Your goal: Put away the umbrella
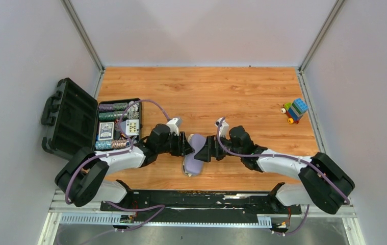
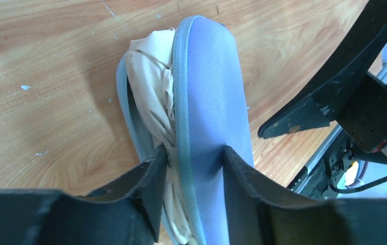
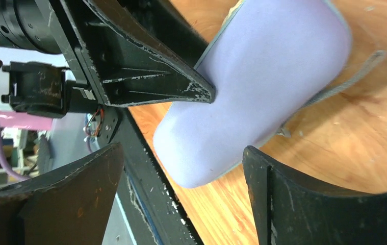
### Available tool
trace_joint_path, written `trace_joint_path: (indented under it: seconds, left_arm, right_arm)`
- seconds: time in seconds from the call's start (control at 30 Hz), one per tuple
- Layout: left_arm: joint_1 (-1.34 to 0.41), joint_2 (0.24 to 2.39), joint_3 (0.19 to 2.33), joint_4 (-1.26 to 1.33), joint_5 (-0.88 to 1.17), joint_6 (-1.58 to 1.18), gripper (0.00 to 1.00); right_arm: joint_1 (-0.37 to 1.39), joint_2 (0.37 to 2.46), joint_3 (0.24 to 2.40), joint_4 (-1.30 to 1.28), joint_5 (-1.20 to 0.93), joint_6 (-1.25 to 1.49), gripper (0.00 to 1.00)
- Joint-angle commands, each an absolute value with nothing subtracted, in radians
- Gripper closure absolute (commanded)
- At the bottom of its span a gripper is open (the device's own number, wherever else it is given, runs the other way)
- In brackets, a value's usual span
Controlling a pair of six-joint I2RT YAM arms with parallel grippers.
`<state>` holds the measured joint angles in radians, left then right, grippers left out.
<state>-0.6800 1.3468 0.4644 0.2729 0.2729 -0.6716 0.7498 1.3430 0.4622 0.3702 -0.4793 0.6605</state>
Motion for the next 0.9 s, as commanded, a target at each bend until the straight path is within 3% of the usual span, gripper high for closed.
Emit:
trace_joint_path:
  seconds: [0.0,0.23,0.57,0.87]
  left_arm:
    - [-0.676,1.376,0.398,0.336,0.263,-0.689,0.6]
    - [-0.677,1.351,0.352,0.403,0.334,-0.755,0.72]
    - [-0.677,1.322,0.197,0.644,0.411,-0.988,0.75]
    - [-0.677,1.25,0.139,0.62,0.354,-0.994,0.76]
  right_arm:
    - [0.752,1.254,0.431,0.3,-0.294,0.661,0.11]
    - [0.738,1.334,0.412,0.36,-0.284,0.647,0.04]
    - [0.737,1.355,0.278,0.526,-0.356,0.751,0.03]
    - [0.74,1.384,0.271,0.596,-0.425,0.836,0.02]
